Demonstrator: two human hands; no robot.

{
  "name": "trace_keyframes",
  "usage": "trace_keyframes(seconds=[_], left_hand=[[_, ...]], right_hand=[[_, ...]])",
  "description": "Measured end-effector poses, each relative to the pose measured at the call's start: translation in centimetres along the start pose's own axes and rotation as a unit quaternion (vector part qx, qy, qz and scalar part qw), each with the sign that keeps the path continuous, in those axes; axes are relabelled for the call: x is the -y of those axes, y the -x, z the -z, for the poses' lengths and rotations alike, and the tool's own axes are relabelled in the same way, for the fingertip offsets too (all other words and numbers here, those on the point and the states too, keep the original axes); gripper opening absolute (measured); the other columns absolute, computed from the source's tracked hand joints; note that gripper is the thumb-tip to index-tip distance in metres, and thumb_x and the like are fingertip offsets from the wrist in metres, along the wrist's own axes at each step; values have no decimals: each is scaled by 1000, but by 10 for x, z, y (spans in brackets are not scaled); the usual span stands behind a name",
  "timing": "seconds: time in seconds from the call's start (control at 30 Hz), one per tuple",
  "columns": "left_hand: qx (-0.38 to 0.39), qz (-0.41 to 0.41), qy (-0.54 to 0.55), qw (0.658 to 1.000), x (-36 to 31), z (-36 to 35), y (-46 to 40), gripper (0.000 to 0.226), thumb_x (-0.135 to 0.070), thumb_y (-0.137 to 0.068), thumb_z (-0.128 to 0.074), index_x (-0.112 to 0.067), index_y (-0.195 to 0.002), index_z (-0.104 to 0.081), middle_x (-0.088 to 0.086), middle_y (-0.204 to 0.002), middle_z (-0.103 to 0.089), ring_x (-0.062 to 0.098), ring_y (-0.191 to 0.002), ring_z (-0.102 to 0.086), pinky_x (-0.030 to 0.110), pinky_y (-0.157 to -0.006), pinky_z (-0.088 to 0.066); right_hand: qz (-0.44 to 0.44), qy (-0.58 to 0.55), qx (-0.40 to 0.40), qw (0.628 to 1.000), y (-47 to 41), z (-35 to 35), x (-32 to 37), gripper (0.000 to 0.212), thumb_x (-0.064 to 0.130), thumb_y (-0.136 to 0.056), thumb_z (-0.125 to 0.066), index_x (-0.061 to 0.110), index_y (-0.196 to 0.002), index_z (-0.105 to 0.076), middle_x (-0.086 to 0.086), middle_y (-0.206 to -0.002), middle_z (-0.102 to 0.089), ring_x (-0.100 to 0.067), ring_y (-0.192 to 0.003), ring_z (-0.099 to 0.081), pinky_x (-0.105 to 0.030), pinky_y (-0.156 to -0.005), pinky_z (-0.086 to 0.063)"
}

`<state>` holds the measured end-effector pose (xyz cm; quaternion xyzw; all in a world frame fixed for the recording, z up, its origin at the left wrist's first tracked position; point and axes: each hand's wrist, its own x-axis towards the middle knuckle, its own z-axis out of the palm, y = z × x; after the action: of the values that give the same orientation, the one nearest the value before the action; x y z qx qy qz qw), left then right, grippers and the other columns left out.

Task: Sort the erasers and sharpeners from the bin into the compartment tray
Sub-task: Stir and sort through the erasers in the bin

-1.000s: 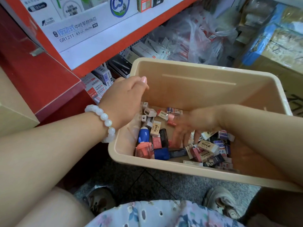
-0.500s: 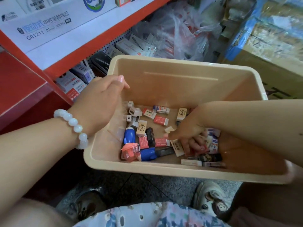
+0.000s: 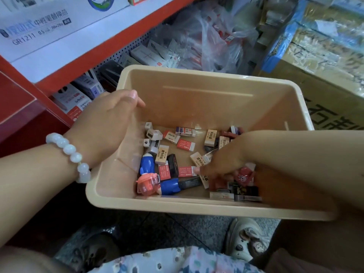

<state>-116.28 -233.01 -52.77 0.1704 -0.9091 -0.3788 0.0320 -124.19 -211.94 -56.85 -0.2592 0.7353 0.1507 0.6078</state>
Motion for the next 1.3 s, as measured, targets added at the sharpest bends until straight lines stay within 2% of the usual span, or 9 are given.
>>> trace_keyframes(seconds=[0.17, 0.3, 0.43, 0.5, 0.63, 0.73, 0.83, 0.97, 1.3], left_hand=[[3, -2, -10, 1000, 0, 0, 0, 38, -40, -101, -28, -33, -102, -64, 3, -119, -53, 8, -101, -45, 22, -81, -25], [4, 1, -15, 1000, 1, 0, 0, 37, -42, -101, -28, -34, -102, -64, 3, -119, -52, 11, -103, -45, 25, -84, -26], [10, 1, -7, 1000, 1, 0, 1, 44, -54, -89, -24, -37, -99, -63, 2, -113, -54, 14, -104, -49, 29, -84, -29], [8, 5, -2, 1000, 1, -1, 1, 42, -53, -93, -26, -36, -99, -63, 3, -108, -54, 16, -101, -50, 30, -81, -30], [1, 7, -2, 1000, 1, -1, 0, 36, -42, -101, -29, -33, -102, -65, 4, -116, -54, 15, -103, -49, 28, -84, -29], [5, -6, -4, 1000, 0, -1, 2, 38, -46, -97, -28, -34, -103, -64, 4, -119, -53, 13, -105, -47, 28, -85, -28], [4, 3, -2, 1000, 0, -1, 3, 37, -47, -97, -29, -36, -101, -64, 2, -122, -52, 14, -109, -46, 28, -89, -28], [5, 10, 1, 1000, -2, 0, 2, 36, -41, -101, -29, -33, -103, -64, 1, -124, -51, 11, -108, -43, 27, -89, -26], [13, 0, -7, 1000, -1, 1, 2, 35, -40, -101, -28, -36, -100, -62, 2, -124, -52, 11, -109, -43, 28, -90, -27]], right_hand=[[-34, 7, -12, 999, -7, -16, 10, 72, 60, -96, -13, 9, -137, -44, -17, -134, -49, -31, -123, -48, -26, -93, -37], [-56, 52, 14, 997, -13, -13, 18, 95, 80, -80, -8, 12, -129, -52, -17, -126, -55, -33, -112, -56, -43, -102, -41], [-66, 38, 27, 997, -15, -12, 24, 88, 77, -84, -8, 6, -104, -55, -17, -83, -56, -31, -77, -57, -33, -75, -47], [-60, 30, 6, 998, -14, -14, 21, 91, 77, -84, -8, 4, -110, -56, -19, -88, -57, -26, -66, -54, -30, -64, -44], [-73, 13, 9, 997, -14, -17, 18, 99, 79, -83, -15, 1, -142, -32, -25, -114, -54, -23, -63, -53, -33, -72, -44], [-83, 26, 16, 996, -15, -16, 20, 96, 79, -83, -19, 0, -134, -41, -18, -81, -53, -27, -64, -58, -36, -77, -51], [-68, 36, 9, 997, -14, -17, 17, 88, 78, -84, -17, 1, -112, -49, -19, -87, -57, -27, -65, -59, -38, -84, -53], [-31, 72, -40, 996, -8, -16, 12, 87, 72, -89, -11, 4, -91, -65, -16, -94, -64, -24, -64, -58, -31, -63, -50], [-49, -16, 25, 998, -21, -20, 13, 81, 73, -87, -11, 10, -94, -60, -13, -79, -59, -26, -62, -56, -35, -69, -51]])
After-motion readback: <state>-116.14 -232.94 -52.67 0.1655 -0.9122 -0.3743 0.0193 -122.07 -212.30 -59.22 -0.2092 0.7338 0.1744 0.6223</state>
